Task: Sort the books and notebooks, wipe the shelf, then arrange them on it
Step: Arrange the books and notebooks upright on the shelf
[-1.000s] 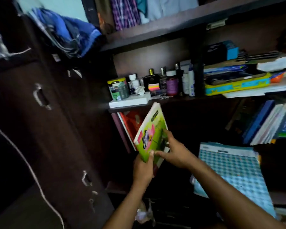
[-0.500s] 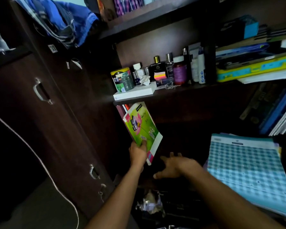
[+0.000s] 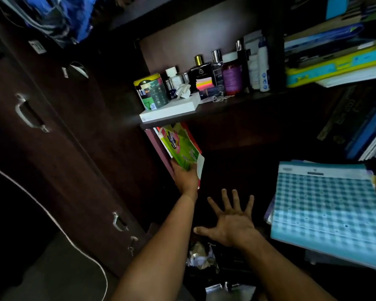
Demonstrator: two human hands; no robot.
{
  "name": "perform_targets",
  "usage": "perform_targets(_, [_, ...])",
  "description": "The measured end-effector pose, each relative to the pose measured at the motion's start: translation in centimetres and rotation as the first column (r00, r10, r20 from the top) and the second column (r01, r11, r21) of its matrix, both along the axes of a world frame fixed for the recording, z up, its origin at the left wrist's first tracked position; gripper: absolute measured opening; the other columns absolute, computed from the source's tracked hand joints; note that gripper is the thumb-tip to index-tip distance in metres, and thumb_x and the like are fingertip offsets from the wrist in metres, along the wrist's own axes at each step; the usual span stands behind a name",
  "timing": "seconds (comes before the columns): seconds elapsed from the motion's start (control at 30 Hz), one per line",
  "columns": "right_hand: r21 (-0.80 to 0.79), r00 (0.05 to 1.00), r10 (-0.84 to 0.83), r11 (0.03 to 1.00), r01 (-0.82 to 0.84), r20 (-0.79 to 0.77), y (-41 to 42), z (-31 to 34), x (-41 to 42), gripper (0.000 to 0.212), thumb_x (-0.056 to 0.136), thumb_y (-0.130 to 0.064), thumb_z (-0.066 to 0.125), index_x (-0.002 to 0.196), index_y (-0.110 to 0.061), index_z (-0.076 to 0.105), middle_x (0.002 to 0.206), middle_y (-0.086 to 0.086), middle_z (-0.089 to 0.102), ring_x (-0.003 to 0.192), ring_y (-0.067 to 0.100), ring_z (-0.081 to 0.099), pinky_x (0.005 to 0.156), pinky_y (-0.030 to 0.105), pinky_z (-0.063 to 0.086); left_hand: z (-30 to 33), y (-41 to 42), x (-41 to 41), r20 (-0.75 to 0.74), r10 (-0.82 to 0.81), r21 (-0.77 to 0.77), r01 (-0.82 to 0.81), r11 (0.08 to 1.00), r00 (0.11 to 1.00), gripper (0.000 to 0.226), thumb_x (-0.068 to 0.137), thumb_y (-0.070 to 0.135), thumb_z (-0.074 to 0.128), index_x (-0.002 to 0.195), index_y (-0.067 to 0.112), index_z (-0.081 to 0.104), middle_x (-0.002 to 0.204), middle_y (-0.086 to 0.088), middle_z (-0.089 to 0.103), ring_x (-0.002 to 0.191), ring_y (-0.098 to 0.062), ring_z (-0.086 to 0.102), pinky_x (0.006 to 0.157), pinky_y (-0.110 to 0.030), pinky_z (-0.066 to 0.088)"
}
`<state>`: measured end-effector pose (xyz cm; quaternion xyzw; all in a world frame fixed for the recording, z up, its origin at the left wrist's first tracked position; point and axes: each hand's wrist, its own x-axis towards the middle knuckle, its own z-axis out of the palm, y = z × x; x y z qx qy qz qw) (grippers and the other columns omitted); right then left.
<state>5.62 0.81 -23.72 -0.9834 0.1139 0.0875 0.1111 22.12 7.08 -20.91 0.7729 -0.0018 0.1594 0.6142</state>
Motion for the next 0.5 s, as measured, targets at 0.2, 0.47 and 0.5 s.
perform_targets(0.2, [-0.01, 0.996, 0.02, 1.0, -0.019, 0.085, 0.0, -0.6, -0.5, 0.11, 0.07, -0.1, 0.013, 0.16, -0.039, -0.004, 0.168, 0.012, -0.016, 0.152, 0.039, -0.023, 0.107, 0.075, -0.017, -3.9, 1.0, -0.9, 0.012, 0.135, 0.342, -0.131, 0.93, 0.991, 0.041, 0.091, 0.03, 0.07, 0.129, 0.024, 0.053, 0.127, -0.009, 0.065, 0.117, -0.037, 0.062, 0.091, -0.048, 0.052])
perform_targets(0.47, [0.011, 0.99, 0.005, 1.0, -0.006, 0.141, -0.3, -0.8, -0.4, 0.102, 0.075, -0.096, 0.017, 0.16, -0.041, 0.006, 0.17, 0.009, -0.004, 0.155, 0.036, -0.013, 0.11, 0.073, -0.015, -3.5, -0.8, 1.5, -0.009, 0.082, -0.041, -0.082, 0.996, 0.997, 0.044, 0.08, 0.011, 0.077, 0.107, 0.026, 0.045, 0.104, -0.013, 0.065, 0.086, -0.026, 0.066, 0.072, -0.034, 0.053])
perform_targets(0.5, [0.014, 0.989, 0.002, 1.0, -0.004, 0.149, -0.4, -0.7, -0.4, 0.101, 0.075, -0.096, 0.017, 0.16, -0.041, 0.007, 0.17, 0.009, -0.003, 0.155, 0.036, -0.012, 0.11, 0.073, -0.015, -3.2, -1.2, 1.3, -0.015, 0.055, -0.06, -0.056, 0.997, 0.998, 0.046, 0.081, 0.009, 0.075, 0.109, 0.025, 0.042, 0.109, -0.015, 0.063, 0.086, -0.025, 0.065, 0.069, -0.032, 0.053])
